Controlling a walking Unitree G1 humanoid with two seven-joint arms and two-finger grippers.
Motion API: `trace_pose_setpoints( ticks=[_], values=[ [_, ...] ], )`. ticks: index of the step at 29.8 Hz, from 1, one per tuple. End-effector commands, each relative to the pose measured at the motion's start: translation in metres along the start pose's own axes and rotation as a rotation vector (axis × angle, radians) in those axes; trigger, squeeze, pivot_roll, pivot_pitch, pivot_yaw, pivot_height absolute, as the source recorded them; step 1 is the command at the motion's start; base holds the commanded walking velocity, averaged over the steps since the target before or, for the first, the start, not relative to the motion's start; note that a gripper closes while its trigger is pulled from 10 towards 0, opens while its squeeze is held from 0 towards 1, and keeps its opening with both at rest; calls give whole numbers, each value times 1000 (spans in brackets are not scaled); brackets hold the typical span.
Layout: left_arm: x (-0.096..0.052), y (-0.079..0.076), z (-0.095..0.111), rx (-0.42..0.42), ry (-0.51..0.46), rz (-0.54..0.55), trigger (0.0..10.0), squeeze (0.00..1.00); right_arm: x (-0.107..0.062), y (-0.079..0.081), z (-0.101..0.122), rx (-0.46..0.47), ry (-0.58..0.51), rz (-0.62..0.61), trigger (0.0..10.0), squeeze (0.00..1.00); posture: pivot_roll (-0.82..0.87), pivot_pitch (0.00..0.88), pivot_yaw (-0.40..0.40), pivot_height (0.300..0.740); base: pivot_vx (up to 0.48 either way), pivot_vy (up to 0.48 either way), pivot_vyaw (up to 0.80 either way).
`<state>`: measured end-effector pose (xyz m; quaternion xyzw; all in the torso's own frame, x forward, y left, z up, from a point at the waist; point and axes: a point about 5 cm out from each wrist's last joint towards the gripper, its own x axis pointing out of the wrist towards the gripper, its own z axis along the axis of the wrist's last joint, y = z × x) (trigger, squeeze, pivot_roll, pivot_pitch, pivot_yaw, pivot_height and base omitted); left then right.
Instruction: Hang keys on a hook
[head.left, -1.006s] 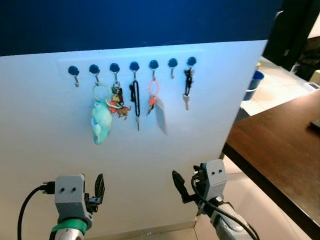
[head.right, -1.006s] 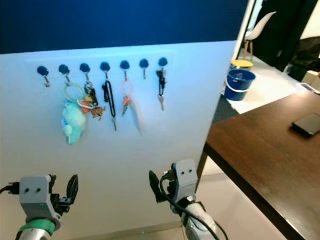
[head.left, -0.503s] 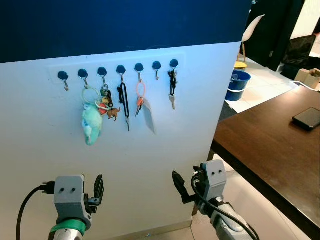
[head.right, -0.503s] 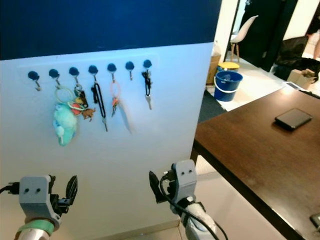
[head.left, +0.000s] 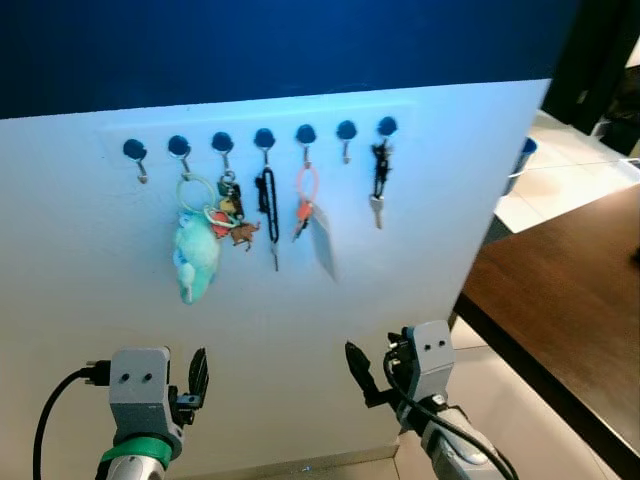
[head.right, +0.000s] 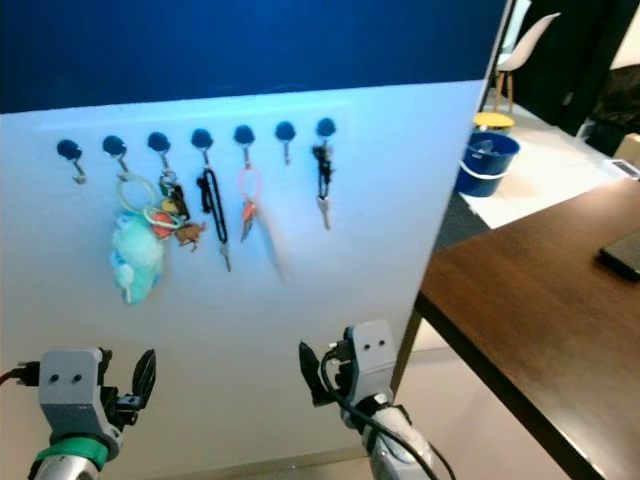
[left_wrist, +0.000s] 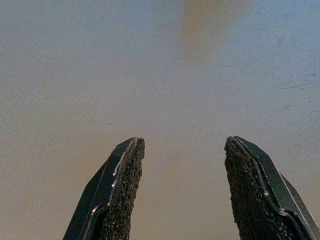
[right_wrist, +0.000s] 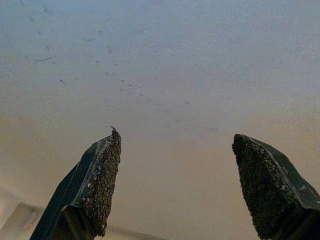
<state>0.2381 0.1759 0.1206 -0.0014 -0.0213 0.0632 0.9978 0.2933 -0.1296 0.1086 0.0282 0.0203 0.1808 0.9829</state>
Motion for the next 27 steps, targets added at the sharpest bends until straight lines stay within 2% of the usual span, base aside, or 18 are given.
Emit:
trace_pose_setpoints(
  ticks=[1, 27],
  values=[
    [-3, 2, -5, 21, 28, 3, 10000, 0, -2, -1, -9, 25, 52, -9, 10000, 0, -165, 91, 148, 740, 0, 0, -800],
    [-6, 4, -8, 33, 53, -24, 10000, 0, -1, -1, -11, 31, 76, -5, 10000, 0, -162, 92, 144, 740, 0, 0, -800]
  ],
)
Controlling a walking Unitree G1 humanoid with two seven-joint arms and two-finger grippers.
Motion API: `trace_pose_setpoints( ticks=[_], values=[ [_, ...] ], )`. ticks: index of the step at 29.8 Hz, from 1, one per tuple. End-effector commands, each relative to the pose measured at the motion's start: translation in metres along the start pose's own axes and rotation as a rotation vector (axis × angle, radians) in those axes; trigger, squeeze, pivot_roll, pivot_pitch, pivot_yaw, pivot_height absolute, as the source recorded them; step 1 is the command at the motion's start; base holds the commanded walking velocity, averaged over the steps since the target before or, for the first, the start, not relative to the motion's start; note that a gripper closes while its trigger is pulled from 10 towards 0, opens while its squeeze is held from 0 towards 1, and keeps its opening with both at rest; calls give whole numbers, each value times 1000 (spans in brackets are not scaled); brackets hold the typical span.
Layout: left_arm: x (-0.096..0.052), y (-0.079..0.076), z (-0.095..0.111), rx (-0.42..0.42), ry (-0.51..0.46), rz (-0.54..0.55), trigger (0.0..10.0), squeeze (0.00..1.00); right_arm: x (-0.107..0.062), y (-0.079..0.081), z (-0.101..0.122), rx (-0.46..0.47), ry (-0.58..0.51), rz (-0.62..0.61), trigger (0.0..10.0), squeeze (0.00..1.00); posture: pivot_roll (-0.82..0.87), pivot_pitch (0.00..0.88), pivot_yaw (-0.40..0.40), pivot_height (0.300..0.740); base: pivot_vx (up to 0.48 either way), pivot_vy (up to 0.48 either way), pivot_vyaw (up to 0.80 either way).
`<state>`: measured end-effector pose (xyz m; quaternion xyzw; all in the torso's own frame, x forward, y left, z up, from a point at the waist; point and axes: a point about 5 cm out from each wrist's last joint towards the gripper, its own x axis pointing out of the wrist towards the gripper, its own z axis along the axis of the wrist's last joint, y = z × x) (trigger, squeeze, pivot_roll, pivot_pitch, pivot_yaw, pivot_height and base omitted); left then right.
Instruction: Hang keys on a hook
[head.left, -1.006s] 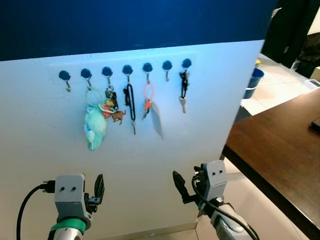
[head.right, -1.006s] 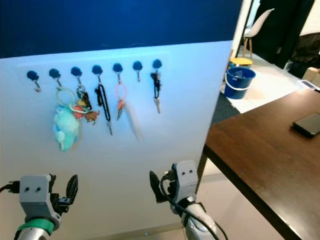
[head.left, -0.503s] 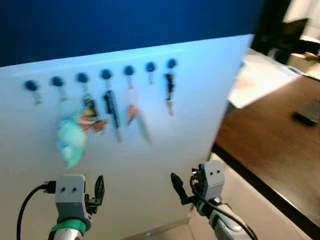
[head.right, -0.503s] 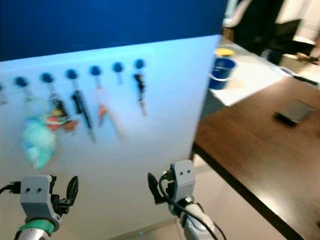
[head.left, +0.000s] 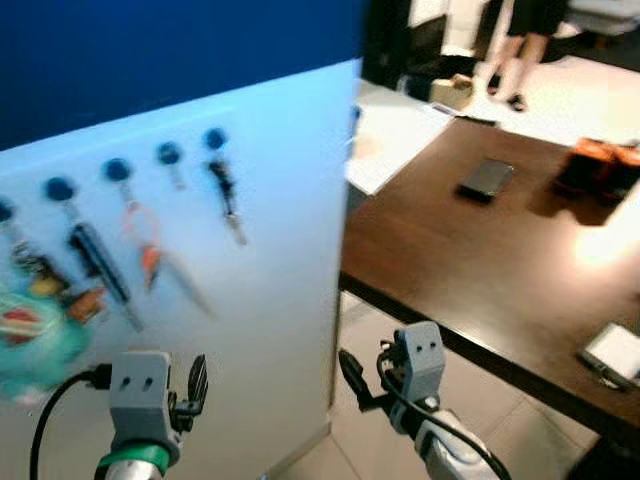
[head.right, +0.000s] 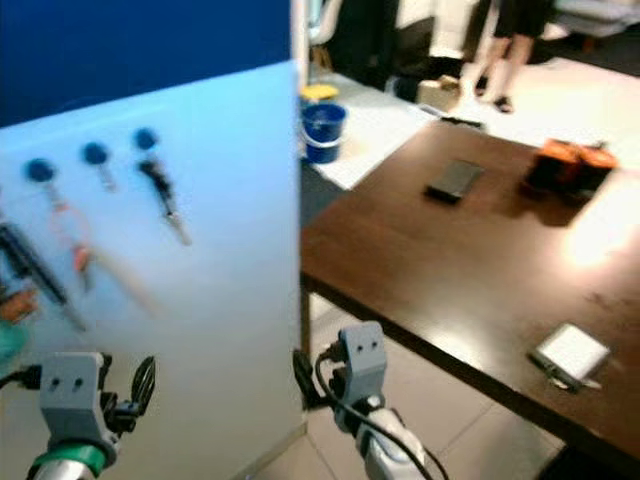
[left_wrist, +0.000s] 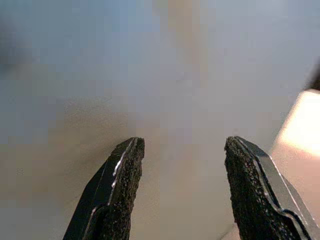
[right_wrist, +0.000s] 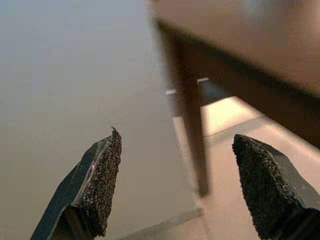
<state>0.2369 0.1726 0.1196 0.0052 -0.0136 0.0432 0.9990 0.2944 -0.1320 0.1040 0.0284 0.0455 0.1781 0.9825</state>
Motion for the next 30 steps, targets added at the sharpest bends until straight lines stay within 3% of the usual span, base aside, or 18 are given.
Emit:
trace_pose_setpoints(
  ticks=[1, 15, 30],
  values=[
    [-5, 8, -8, 19, 40, 16, 10000, 0, -1, 2, -7, 22, 28, 2, 10000, 0, -160, 91, 146, 740, 0, 0, -800],
    [-5, 12, -12, 25, 63, 26, 10000, 0, -2, -1, -8, 8, 28, -28, 10000, 0, -164, 85, 147, 740, 0, 0, -800],
    [-13, 2, -18, -5, 66, 58, 10000, 0, 3, -7, -9, -36, 53, 9, 10000, 0, -168, 31, 71, 740, 0, 0, -800]
  ],
)
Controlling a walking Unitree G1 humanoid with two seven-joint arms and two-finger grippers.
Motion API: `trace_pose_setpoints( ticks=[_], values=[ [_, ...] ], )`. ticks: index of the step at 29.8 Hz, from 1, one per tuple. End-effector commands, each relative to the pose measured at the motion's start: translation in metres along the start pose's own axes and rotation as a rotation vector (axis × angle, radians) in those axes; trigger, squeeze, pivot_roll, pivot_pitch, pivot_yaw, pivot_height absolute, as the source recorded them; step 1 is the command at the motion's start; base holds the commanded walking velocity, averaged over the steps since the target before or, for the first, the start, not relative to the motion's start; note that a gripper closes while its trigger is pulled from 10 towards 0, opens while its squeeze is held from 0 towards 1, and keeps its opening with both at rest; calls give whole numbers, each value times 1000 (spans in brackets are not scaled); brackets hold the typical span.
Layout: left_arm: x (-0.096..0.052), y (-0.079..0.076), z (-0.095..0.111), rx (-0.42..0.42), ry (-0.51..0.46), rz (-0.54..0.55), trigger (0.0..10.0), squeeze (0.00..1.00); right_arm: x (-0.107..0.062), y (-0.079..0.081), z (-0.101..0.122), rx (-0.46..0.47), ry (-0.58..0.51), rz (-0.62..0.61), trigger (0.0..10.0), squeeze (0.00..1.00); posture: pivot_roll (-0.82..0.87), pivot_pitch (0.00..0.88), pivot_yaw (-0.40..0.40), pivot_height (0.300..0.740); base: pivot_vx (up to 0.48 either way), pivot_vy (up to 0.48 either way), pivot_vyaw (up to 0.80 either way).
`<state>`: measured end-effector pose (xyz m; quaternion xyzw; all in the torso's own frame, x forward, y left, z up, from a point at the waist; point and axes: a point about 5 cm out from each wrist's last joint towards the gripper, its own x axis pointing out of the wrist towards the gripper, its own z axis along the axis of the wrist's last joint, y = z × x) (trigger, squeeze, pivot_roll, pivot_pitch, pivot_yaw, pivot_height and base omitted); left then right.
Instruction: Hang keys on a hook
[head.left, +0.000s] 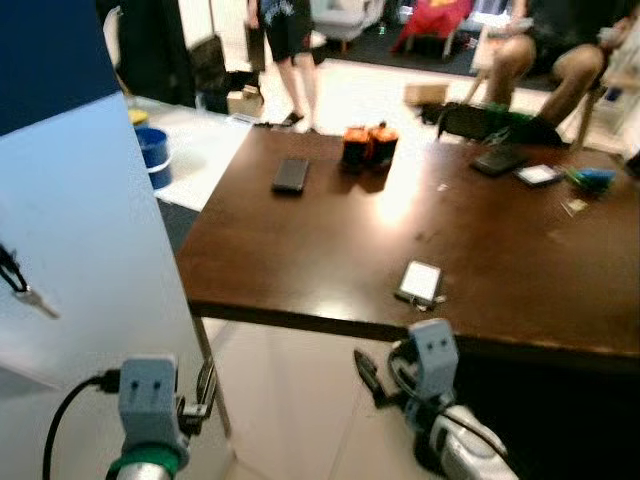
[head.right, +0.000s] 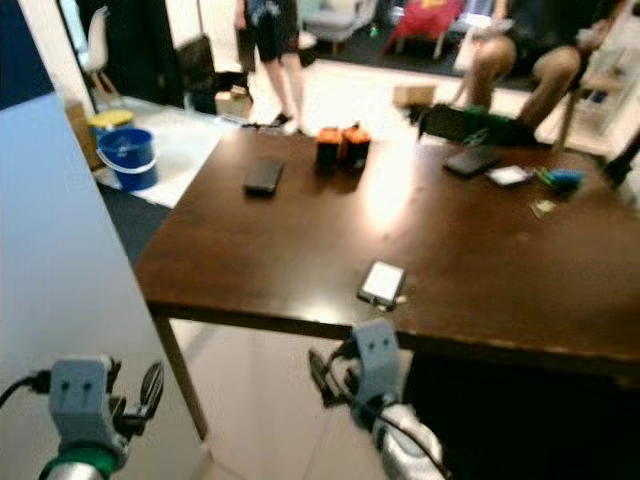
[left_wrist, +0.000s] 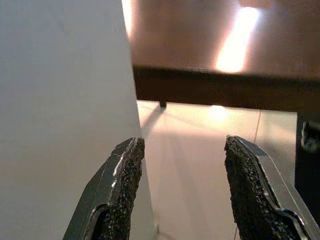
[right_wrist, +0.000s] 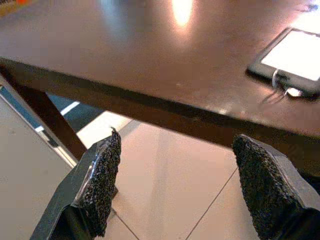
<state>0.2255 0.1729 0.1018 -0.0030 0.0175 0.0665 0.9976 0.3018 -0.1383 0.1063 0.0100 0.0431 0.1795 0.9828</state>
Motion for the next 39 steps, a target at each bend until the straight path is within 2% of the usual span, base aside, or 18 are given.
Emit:
trace_pose_setpoints(
  ticks=[1, 8, 20, 34, 39],
  values=[
    [-1, 1, -1, 8, 3, 11, 10000, 0, -1, 1, -12, 1, 51, 9, 10000, 0, -168, 31, 71, 740, 0, 0, -800],
    [4, -4, -1, 0, 2, -6, 10000, 0, -3, 3, -16, 15, 47, 1, 10000, 0, -184, 0, 90, 740, 0, 0, -800],
    [10, -4, -5, -8, 3, 6, 10000, 0, -5, 1, -26, 2, 68, -1, 10000, 0, -201, 0, 119, 740, 0, 0, 0],
    [14, 0, 0, 44, -22, 12, 10000, 0, 0, 6, -26, 5, 36, 17, 10000, 0, -181, 0, 131, 740, 0, 0, 0],
    [14, -3, 1, 46, -32, -7, 10000, 0, 1, 6, -27, 3, 33, 17, 10000, 0, -180, 0, 136, 740, 0, -341, 0]
  ],
)
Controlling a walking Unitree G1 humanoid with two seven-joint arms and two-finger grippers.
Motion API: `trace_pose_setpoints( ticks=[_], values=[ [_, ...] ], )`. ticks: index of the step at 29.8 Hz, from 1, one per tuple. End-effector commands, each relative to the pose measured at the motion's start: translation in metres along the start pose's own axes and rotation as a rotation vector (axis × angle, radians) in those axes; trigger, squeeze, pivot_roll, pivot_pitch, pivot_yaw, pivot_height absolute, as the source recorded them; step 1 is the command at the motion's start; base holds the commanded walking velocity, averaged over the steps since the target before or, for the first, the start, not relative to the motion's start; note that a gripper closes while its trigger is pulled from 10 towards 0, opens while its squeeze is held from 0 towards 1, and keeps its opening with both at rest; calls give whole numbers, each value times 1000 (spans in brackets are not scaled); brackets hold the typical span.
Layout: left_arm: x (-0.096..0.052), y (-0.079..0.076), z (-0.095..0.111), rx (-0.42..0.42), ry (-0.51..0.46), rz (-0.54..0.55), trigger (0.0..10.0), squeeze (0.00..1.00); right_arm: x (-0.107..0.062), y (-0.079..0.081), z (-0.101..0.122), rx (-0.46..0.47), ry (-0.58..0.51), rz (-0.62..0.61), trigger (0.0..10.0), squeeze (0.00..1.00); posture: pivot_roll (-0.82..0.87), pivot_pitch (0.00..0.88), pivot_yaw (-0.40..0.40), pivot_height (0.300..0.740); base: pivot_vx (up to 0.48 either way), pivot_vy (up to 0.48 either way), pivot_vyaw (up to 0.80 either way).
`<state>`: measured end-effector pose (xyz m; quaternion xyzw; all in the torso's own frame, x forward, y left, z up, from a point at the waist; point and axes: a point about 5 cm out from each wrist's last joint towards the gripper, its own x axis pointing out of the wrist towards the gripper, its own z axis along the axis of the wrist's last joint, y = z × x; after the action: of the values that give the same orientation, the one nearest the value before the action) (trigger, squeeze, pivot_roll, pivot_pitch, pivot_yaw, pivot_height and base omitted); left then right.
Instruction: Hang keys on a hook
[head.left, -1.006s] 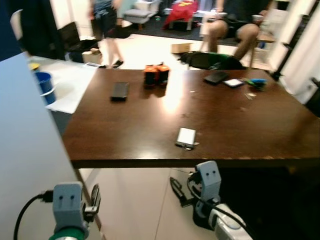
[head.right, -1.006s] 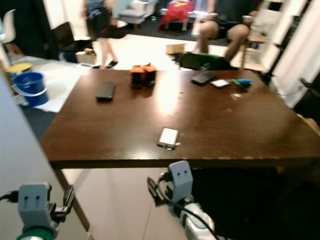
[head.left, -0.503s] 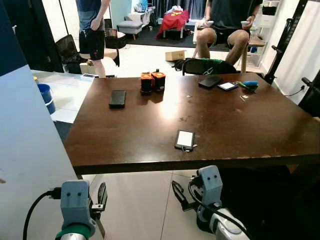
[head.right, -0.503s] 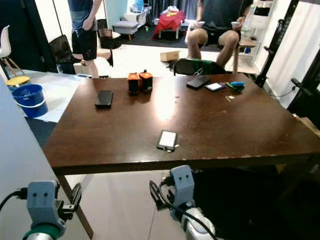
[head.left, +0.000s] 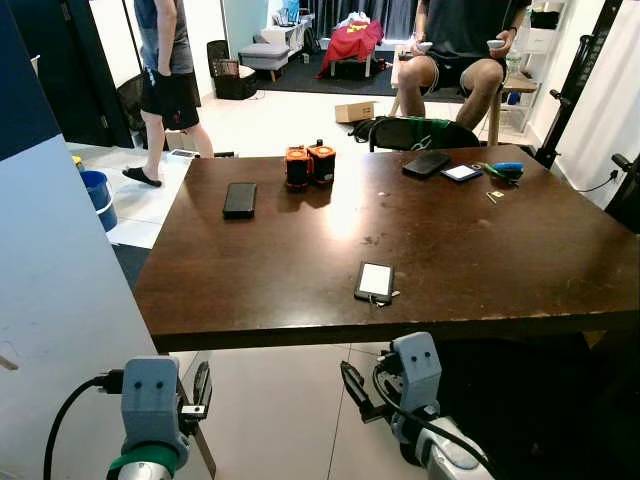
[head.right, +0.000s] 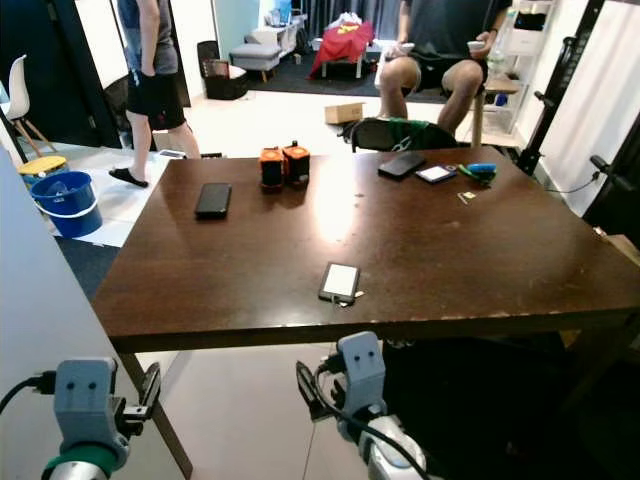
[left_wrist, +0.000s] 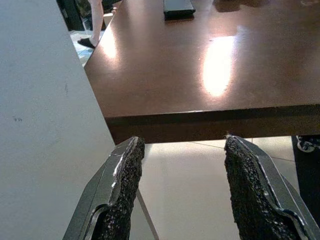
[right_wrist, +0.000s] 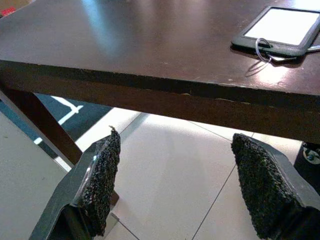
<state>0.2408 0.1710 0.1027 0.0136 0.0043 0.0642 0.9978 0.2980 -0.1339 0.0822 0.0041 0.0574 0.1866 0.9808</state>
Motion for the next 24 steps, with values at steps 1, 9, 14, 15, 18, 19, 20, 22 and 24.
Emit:
trace_pose_setpoints(
  ticks=[1, 9, 14, 15, 18, 19, 20, 22, 24],
  values=[
    [-1, 1, -1, 14, -4, -3, 10000, 0, 1, 1, -2, 10, 2, 4, 10000, 0, -180, 0, 136, 740, 0, -371, 0],
    [-2, 4, -3, -28, 16, 20, 10000, 0, 0, 1, -3, 9, -3, 2, 10000, 0, -181, 0, 138, 740, 0, -93, 0],
    [-2, 5, -3, -12, 14, 14, 10000, 0, 0, 1, -3, 12, -3, 2, 10000, 0, -179, 0, 139, 740, 0, 0, 0],
    [-2, 5, -3, -12, 14, 14, 10000, 0, 0, 1, -3, 12, -3, 2, 10000, 0, -179, 0, 139, 740, 0, 0, 0],
    [-2, 5, -3, -8, 13, 12, 10000, 0, 0, 1, -3, 13, -3, 2, 10000, 0, -179, 0, 139, 740, 0, 0, 0],
    [-2, 4, -3, -4, 14, 6, 10000, 0, 0, 1, -3, 15, -4, 0, 10000, 0, -179, 0, 139, 740, 0, 0, 0],
    [-3, 4, -2, -3, 14, 3, 10000, 0, 0, 1, -3, 16, -5, -2, 10000, 0, -179, 0, 145, 740, 0, 0, 0],
    [-3, 3, -2, 1, 12, -5, 10000, 0, 0, 0, -3, 17, -6, -4, 10000, 0, -179, 0, 145, 740, 0, 0, 0],
    [-3, 3, -2, 3, 10, -12, 10000, 0, 0, 0, -3, 18, -6, -7, 10000, 0, -179, 0, 145, 740, 0, 0, 0]
  ],
)
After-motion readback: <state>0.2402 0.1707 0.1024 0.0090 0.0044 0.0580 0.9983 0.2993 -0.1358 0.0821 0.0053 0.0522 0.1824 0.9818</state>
